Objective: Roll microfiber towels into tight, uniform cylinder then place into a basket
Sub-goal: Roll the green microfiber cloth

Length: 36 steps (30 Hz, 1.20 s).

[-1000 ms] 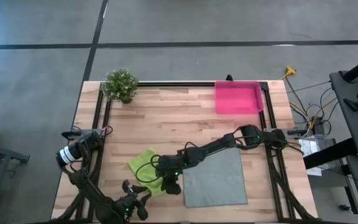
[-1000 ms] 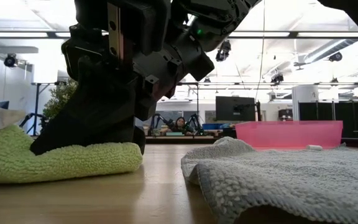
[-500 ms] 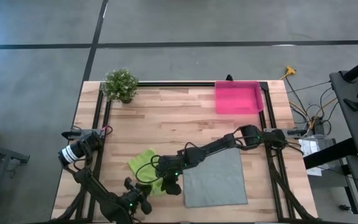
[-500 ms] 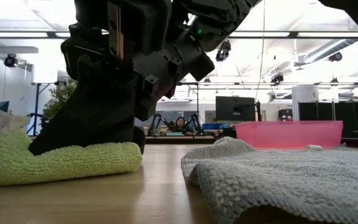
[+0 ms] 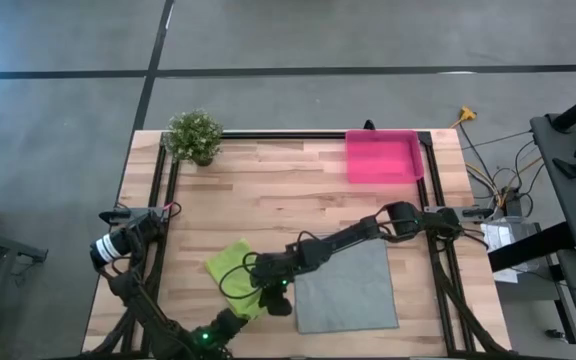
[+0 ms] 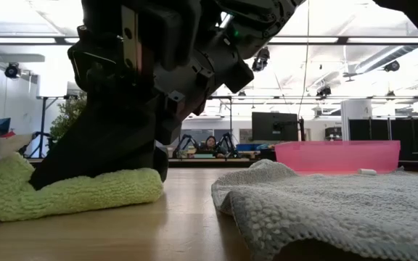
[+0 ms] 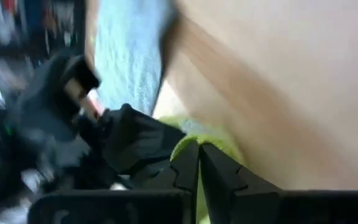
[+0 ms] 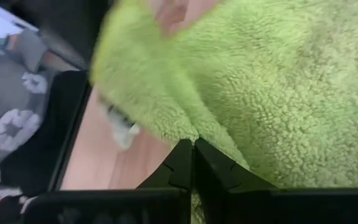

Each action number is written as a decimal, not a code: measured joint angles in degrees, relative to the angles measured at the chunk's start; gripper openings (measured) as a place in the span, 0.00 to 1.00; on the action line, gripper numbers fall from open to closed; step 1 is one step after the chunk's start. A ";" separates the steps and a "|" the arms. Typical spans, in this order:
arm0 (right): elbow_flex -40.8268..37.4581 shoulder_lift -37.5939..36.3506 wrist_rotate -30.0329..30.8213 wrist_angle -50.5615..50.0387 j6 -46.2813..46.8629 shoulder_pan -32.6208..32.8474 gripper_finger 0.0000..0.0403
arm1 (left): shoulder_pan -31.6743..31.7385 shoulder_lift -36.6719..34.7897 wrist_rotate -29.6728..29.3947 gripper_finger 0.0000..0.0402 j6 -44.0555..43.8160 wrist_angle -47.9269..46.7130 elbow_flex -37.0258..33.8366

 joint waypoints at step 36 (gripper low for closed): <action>0.04 0.07 7.93 0.71 -3.28 -0.04 0.02 | 3.62 2.02 3.52 0.00 5.84 15.88 1.58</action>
